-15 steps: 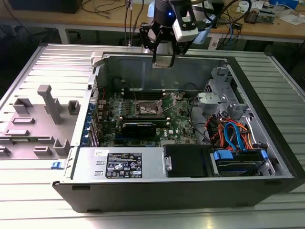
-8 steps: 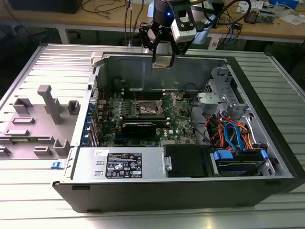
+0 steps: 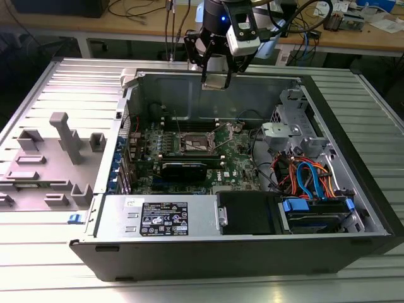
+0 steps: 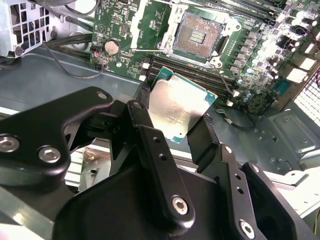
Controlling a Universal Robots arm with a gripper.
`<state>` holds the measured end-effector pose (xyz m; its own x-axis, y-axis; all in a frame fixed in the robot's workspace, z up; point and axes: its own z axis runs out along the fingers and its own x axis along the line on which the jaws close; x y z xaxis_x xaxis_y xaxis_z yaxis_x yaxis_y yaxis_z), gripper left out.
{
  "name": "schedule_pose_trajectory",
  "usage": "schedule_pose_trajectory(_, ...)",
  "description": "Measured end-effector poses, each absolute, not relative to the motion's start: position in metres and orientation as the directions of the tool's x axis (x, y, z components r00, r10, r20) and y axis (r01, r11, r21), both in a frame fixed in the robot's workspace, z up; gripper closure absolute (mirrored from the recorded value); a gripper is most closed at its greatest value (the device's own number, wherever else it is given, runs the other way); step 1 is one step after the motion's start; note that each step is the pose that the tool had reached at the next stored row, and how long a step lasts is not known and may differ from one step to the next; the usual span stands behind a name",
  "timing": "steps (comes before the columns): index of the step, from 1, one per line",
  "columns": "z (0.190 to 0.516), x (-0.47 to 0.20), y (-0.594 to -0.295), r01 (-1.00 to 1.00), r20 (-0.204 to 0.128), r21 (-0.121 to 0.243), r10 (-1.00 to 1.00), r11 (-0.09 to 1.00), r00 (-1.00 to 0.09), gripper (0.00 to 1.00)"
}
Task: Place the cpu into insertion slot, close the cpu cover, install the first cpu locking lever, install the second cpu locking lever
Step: 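Place the cpu into insertion slot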
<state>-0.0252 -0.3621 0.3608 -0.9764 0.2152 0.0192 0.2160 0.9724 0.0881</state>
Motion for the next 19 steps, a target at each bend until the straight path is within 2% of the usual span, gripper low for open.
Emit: schedule_pose_trajectory(19, 0.3562, -0.0255, -0.363, 0.324, 0.018, 0.084, 0.323, 0.943, -0.946, 0.46)
